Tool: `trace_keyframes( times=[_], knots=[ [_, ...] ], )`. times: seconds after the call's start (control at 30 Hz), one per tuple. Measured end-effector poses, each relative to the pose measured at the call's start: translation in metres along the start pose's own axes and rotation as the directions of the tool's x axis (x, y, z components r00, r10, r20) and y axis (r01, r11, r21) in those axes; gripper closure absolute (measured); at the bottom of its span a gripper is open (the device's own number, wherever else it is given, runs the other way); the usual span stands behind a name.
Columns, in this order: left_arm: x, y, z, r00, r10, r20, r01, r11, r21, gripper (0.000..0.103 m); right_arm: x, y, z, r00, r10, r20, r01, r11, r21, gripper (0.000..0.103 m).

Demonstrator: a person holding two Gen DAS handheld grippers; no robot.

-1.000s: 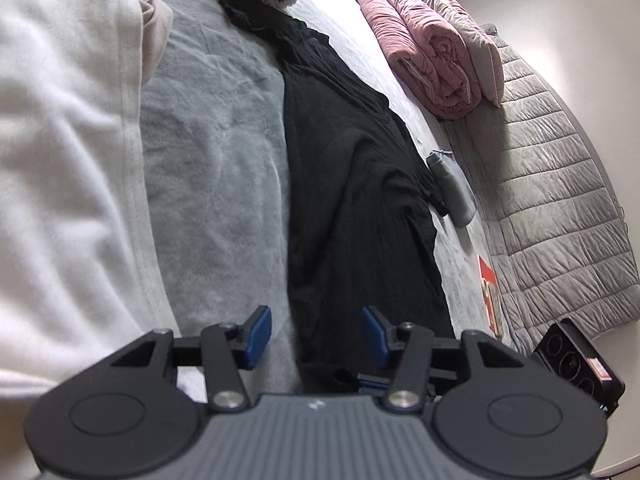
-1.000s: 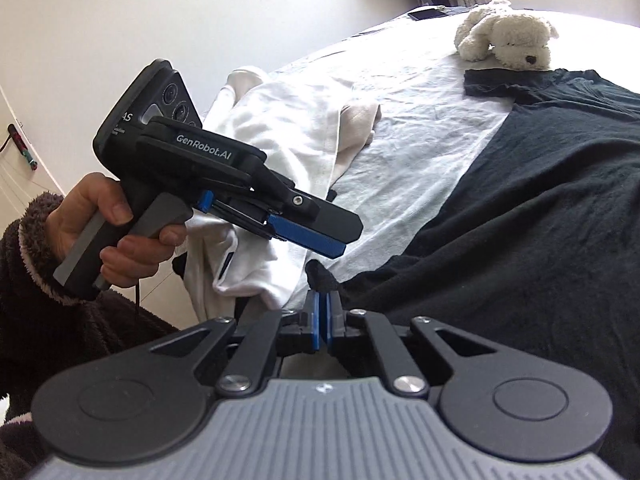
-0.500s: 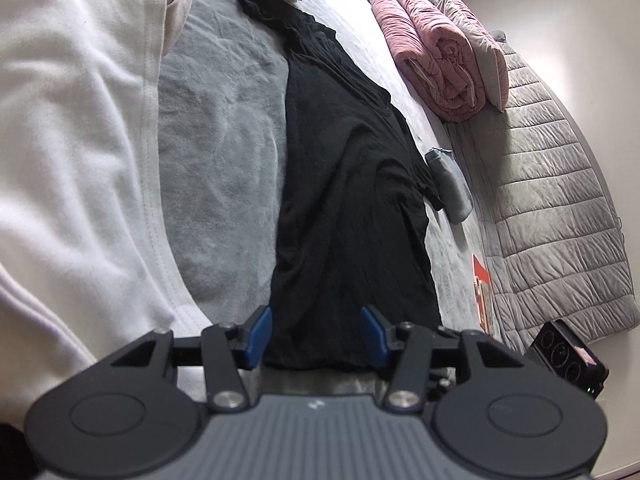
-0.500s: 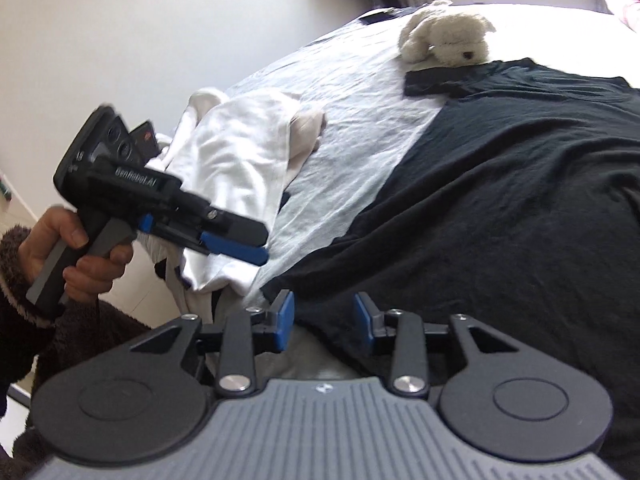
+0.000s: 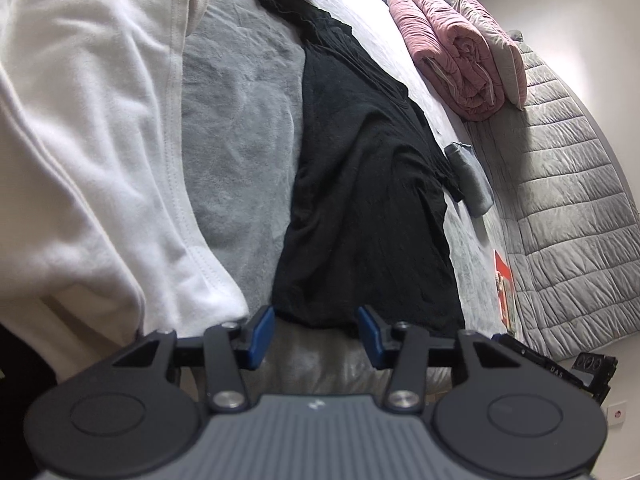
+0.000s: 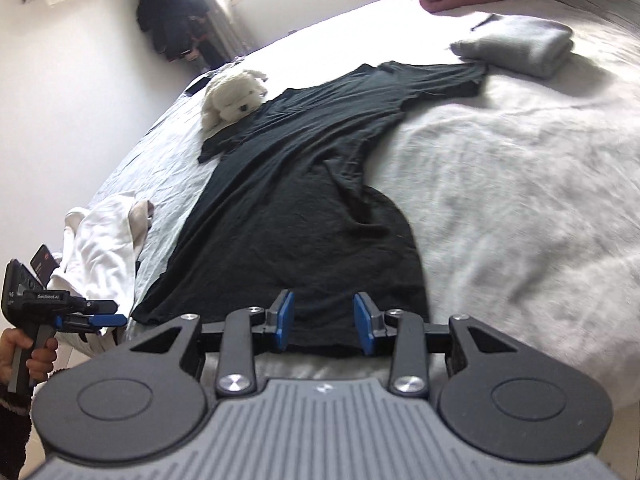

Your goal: Fold clothes

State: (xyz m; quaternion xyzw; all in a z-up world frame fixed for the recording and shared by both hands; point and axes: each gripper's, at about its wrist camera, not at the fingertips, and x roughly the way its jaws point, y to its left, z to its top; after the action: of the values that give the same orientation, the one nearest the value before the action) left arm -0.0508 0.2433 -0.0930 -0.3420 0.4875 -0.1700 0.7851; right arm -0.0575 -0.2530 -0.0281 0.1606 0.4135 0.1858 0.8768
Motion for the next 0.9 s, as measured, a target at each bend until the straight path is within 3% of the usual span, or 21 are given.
trace_keyframes(
  times=[0.27, 0.5, 0.63, 0.7, 0.73, 0.77, 0.9],
  knots=[
    [0.007, 0.011, -0.001, 1.0, -0.023, 0.021, 0.024, 0.995, -0.096, 0.059, 0.004, -0.045, -0.013, 0.999, -0.031, -0.033, 0.036, 0.985, 0.169, 0.065],
    [0.02, 0.024, -0.001, 0.999, -0.028, 0.045, 0.034, 0.988, -0.153, 0.076, 0.024, -0.061, -0.016, 0.997, -0.037, -0.07, 0.052, 0.973, 0.227, 0.065],
    [0.024, 0.025, -0.004, 0.997, -0.021, 0.074, 0.033, 0.985, -0.168, 0.081, 0.035, -0.06, -0.017, 0.998, -0.026, -0.062, 0.04, 0.972, 0.233, 0.064],
    [0.027, 0.02, -0.006, 0.997, -0.002, 0.083, 0.015, 0.988, -0.153, 0.087, 0.041, -0.058, -0.016, 0.998, -0.032, -0.056, 0.044, 0.972, 0.229, 0.071],
    [0.028, 0.018, -0.006, 0.996, 0.014, 0.087, -0.001, 0.989, -0.146, 0.096, 0.043, -0.056, -0.015, 0.997, -0.04, -0.058, 0.052, 0.974, 0.221, 0.086],
    [0.029, 0.016, -0.006, 0.995, 0.032, 0.092, -0.019, 0.99, -0.139, 0.097, 0.045, -0.054, -0.015, 0.996, -0.054, -0.065, 0.066, 0.974, 0.215, 0.092],
    [0.017, 0.005, -0.009, 0.988, 0.065, 0.138, -0.052, 0.994, -0.099, 0.098, 0.033, -0.052, -0.011, 0.998, -0.055, -0.035, 0.062, 0.971, 0.23, 0.098]
  ],
)
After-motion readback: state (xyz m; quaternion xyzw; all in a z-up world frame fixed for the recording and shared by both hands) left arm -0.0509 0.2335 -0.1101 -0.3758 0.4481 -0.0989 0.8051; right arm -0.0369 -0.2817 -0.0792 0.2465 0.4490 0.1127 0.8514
